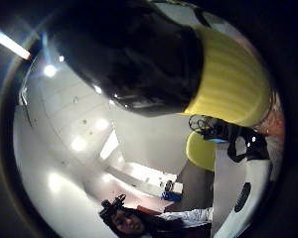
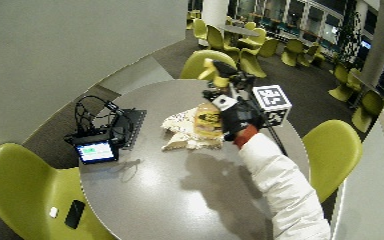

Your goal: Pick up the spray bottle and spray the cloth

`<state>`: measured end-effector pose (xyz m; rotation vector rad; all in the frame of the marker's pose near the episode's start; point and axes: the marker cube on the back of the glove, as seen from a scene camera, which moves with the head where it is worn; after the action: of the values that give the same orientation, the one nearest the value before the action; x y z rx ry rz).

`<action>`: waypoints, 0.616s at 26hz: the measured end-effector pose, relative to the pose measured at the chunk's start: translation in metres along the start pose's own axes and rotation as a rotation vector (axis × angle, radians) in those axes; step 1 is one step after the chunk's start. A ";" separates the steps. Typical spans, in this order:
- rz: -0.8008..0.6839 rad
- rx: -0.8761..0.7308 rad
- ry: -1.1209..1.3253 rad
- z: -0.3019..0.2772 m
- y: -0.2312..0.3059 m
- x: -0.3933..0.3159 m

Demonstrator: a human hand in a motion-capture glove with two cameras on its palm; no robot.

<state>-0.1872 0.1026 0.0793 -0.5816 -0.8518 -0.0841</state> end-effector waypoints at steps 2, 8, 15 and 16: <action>-0.013 -0.005 -0.180 0.018 -0.005 -0.020; 0.011 -0.101 -0.287 0.090 -0.006 -0.020; 0.000 -0.151 -0.205 0.143 0.001 -0.008; -0.010 -0.155 -0.185 0.147 0.002 -0.007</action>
<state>-0.2923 0.1795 0.1487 -0.7385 -1.0336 -0.1071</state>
